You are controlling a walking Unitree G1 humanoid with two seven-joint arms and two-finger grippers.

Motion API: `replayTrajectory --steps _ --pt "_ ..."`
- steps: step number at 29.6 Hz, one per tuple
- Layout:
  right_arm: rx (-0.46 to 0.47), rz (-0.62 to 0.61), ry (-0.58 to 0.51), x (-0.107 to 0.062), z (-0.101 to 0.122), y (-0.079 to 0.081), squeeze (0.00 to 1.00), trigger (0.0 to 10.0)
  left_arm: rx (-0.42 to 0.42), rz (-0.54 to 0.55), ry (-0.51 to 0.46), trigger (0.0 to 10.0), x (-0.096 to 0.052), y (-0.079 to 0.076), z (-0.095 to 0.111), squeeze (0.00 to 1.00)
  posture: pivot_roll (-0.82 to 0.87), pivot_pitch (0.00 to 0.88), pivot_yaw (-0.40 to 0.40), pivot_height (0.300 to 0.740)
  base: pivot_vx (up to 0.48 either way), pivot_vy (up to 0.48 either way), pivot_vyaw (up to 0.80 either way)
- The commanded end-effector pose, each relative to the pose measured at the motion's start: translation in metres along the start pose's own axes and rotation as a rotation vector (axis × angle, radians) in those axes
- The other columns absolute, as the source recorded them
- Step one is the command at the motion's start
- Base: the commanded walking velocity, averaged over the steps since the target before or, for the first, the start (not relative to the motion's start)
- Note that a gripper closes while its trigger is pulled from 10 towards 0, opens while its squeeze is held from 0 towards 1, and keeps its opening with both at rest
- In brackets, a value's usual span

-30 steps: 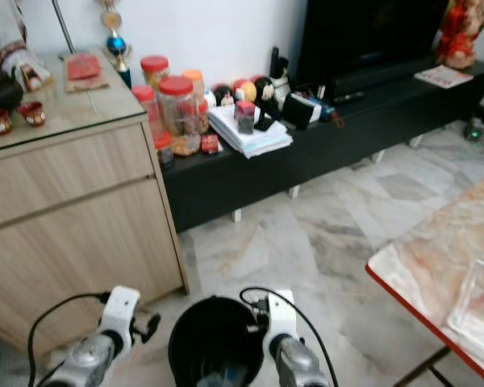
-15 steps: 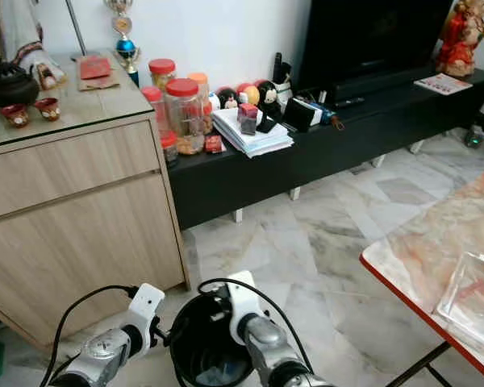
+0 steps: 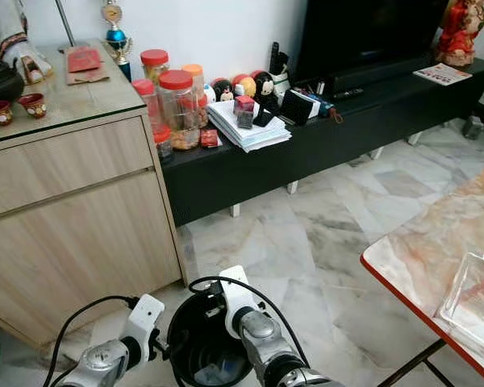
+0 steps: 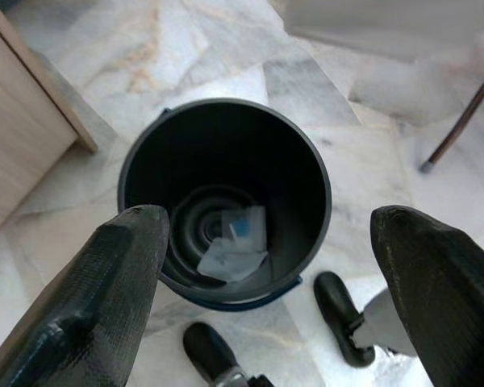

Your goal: Picking trash to rubbish bin

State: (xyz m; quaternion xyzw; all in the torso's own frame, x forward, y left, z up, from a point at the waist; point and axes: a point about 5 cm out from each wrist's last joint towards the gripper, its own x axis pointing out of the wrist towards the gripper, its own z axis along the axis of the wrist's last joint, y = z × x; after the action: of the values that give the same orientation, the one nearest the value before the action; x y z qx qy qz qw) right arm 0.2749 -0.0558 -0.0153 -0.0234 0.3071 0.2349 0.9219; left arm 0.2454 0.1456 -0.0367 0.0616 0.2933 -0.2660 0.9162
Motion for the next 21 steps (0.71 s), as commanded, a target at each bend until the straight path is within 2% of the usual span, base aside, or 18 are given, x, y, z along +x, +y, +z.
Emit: replayTrajectory --steps 1,21 --pt "0.007 0.046 -0.023 0.0058 0.012 0.0194 1.0 10.0 0.033 -0.018 0.016 10.0 -0.0015 -0.0008 -0.0028 0.0 0.1 0.058 -0.041 0.74 0.0 0.0 0.0" --pt "0.059 0.081 -0.049 0.0071 0.0159 0.0276 1.0 10.0 0.045 -0.032 0.038 10.0 -0.0033 -0.0028 -0.0083 0.0 0.1 0.036 -0.032 0.74 0.0 0.0 0.0"
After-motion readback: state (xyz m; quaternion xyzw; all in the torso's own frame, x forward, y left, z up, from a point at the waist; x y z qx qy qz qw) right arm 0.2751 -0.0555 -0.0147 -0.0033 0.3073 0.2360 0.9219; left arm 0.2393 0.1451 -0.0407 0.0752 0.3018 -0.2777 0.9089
